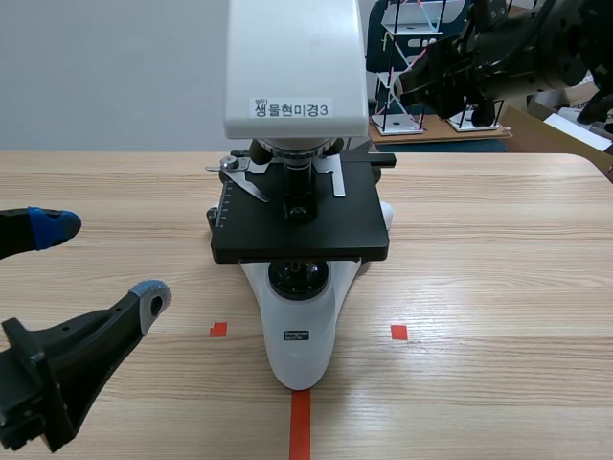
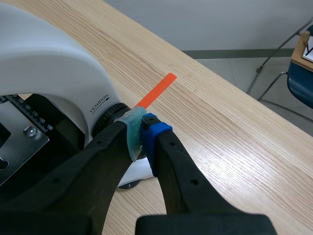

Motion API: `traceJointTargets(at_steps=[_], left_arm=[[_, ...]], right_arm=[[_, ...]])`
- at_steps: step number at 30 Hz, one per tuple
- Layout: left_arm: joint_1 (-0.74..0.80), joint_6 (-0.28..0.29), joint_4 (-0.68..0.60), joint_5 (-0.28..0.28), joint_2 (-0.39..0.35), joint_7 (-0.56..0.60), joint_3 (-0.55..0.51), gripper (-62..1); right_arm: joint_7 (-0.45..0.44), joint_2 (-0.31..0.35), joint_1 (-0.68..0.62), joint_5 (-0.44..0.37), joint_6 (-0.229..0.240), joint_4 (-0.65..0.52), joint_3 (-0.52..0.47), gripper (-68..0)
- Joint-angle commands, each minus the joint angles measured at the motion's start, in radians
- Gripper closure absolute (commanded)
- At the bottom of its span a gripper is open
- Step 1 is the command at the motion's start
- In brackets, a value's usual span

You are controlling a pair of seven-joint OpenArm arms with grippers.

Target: Return to the home posture

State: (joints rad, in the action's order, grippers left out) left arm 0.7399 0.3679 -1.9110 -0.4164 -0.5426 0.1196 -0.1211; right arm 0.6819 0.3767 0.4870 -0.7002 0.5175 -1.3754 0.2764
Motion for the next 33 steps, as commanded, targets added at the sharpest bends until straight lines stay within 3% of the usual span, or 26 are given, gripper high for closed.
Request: traceJointTargets(at_steps=[1,26,33], left_arm=[[0.007,0.001,-0.016,-0.006,0.008,0.01,-0.005,-62.3],[0.007,0.001,-0.016,-0.006,0.008,0.011,-0.005,-62.3],[0.007,0.001,-0.016,-0.006,0.008,0.011,-0.005,-62.3]], right_arm=[[-0.015,0.008,0.023,-0.007,0.001,-0.019,0.0,0.1],[-0.034,0.009,0.022,-0.006,0.0,-0.019,0.0,0.0],[-0.159,0.023,-0.084,0.049,0.005,-0.068,-0.055,0.0]])
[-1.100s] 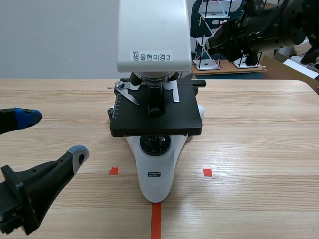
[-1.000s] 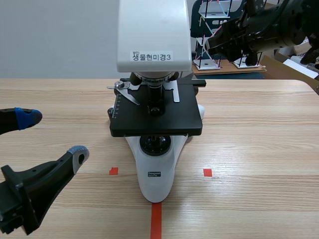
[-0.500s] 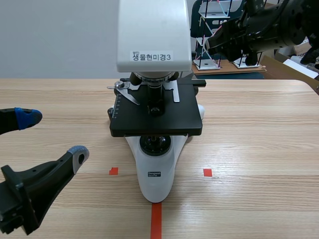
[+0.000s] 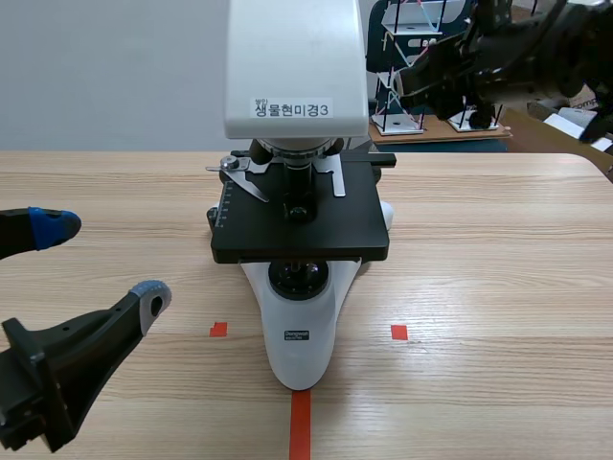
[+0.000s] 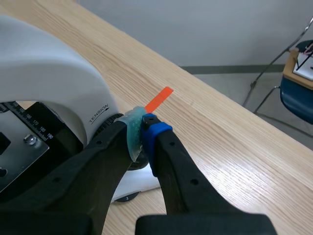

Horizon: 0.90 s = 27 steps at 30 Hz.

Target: Return to the home posture

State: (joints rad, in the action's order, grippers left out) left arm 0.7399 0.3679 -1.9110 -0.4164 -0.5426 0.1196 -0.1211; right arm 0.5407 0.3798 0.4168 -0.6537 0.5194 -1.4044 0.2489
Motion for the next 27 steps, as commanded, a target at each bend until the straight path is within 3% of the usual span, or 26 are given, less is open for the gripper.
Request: traceJointTargets(at_steps=[1,10,12,18,22,25,27], left_arm=[[0.007,0.001,-0.016,-0.006,0.008,0.011,-0.005,-62.3],[0.007,0.001,-0.016,-0.006,0.008,0.011,-0.005,-62.3],[0.007,0.001,-0.016,-0.006,0.008,0.01,-0.005,-62.3],[0.007,0.001,-0.016,-0.006,0.008,0.01,-0.005,-62.3],[0.007,0.001,-0.016,-0.006,0.008,0.011,-0.005,-62.3],[0.007,0.001,-0.016,-0.006,0.008,0.01,-0.005,-62.3],[0.007,0.001,-0.016,-0.006,0.008,0.011,-0.005,-62.3]], right_arm=[[-0.047,0.024,-0.043,0.018,0.003,-0.061,-0.046,0.0],[-0.32,0.033,-0.358,0.183,0.005,-0.28,-0.196,-1.2],[-0.394,0.033,-0.438,0.217,0.005,-0.319,-0.219,-4.0],[-0.652,0.033,-0.651,0.365,0.006,-0.374,-0.257,-20.1],[-0.809,0.031,-0.761,0.441,0.005,-0.374,-0.271,-37.0],[-0.897,0.025,-0.833,0.472,0.005,-0.375,-0.289,-53.5],[-0.93,0.025,-0.872,0.491,0.005,-0.377,-0.298,-56.7]])
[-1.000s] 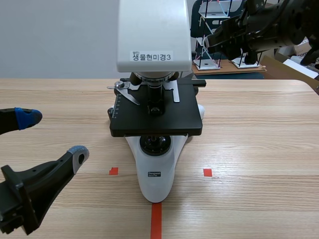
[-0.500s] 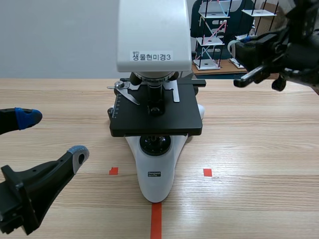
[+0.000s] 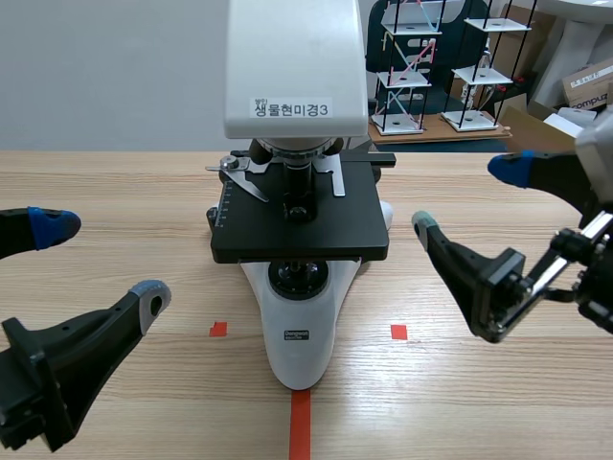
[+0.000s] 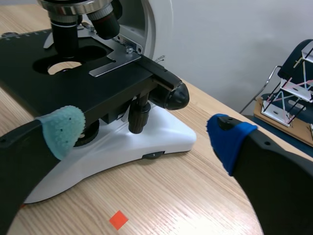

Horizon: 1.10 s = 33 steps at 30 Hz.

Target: Return to the home posture

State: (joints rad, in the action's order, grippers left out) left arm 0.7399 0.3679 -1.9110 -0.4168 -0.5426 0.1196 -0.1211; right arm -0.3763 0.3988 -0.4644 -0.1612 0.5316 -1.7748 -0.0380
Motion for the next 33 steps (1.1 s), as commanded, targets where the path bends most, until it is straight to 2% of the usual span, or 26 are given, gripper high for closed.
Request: traceJointTargets(at_steps=[1,4,9,11,14,17,33], left_arm=[[0.007,0.001,-0.016,-0.006,0.008,0.011,-0.005,-62.3],[0.007,0.001,-0.016,-0.006,0.008,0.011,-0.005,-62.3],[0.007,0.001,-0.016,-0.006,0.008,0.011,-0.005,-62.3],[0.007,0.001,-0.016,-0.006,0.008,0.011,-0.005,-62.3],[0.007,0.001,-0.016,-0.006,0.008,0.011,-0.005,-62.3],[0.007,0.001,-0.016,-0.006,0.008,0.011,-0.005,-62.3],[0.007,0.001,-0.016,-0.006,0.008,0.011,-0.005,-62.3]], right_arm=[[-0.016,0.006,-0.008,0.003,-0.007,-0.008,-0.016,-56.7],[-0.024,0.006,-0.064,0.005,-0.006,-0.018,-0.031,-58.2],[-0.094,0.006,-0.158,0.006,-0.006,-0.05,-0.06,-59.6],[-0.146,0.006,-0.187,0.04,-0.003,-0.071,-0.072,-59.7],[-0.2,0.006,-0.221,0.102,0.011,-0.109,-0.082,-63.9],[-0.204,0.006,-0.246,0.157,0.042,-0.139,-0.082,-64.1],[-0.207,0.006,-0.272,0.177,0.037,-0.146,-0.082,-64.0]])
